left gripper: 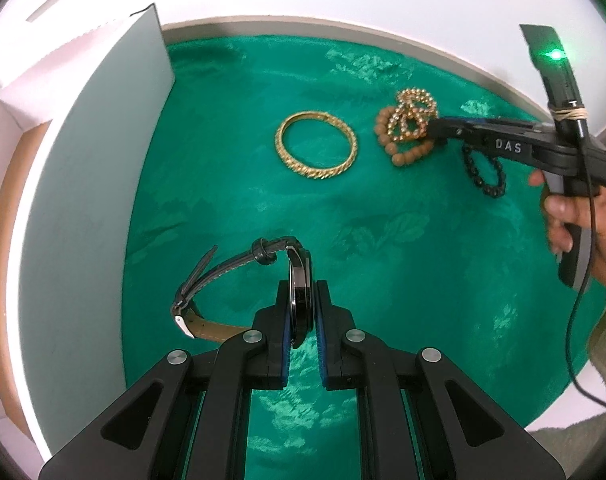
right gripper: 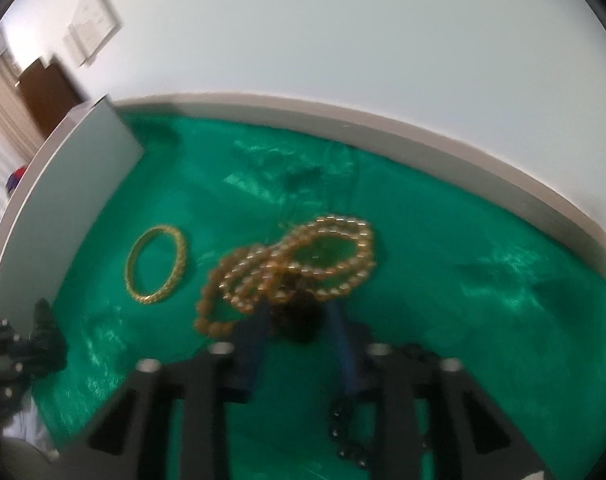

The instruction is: Organize jewelry

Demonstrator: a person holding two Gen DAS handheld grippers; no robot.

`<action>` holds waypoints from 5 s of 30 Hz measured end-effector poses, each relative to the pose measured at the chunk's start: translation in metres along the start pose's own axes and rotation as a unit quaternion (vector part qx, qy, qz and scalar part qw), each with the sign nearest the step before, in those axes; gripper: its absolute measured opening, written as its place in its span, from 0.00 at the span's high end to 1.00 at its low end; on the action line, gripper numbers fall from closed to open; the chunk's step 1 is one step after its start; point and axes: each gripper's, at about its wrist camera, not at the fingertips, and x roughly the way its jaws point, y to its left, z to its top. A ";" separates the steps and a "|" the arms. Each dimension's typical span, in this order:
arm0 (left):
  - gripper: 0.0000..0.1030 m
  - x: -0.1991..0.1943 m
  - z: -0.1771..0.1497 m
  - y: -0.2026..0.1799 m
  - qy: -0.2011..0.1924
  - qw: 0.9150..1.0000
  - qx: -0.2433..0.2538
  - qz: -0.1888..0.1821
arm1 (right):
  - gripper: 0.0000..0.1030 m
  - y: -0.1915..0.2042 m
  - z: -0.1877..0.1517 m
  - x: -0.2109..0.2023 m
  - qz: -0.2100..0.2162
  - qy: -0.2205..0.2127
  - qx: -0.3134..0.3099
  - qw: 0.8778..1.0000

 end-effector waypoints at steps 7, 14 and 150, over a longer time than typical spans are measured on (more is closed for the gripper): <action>0.92 -0.009 -0.006 0.005 -0.001 1.000 -0.008 -0.002 | 0.88 0.008 -0.008 -0.050 0.032 -0.030 0.030 0.999; 0.92 -0.026 -0.009 -0.003 -0.003 1.000 -0.003 -0.012 | 0.89 0.010 -0.019 -0.119 0.072 -0.059 0.060 0.994; 0.13 -0.153 0.018 -0.076 -0.145 0.987 0.067 -0.018 | 0.28 0.086 -0.086 -0.243 -0.153 -0.111 0.102 0.977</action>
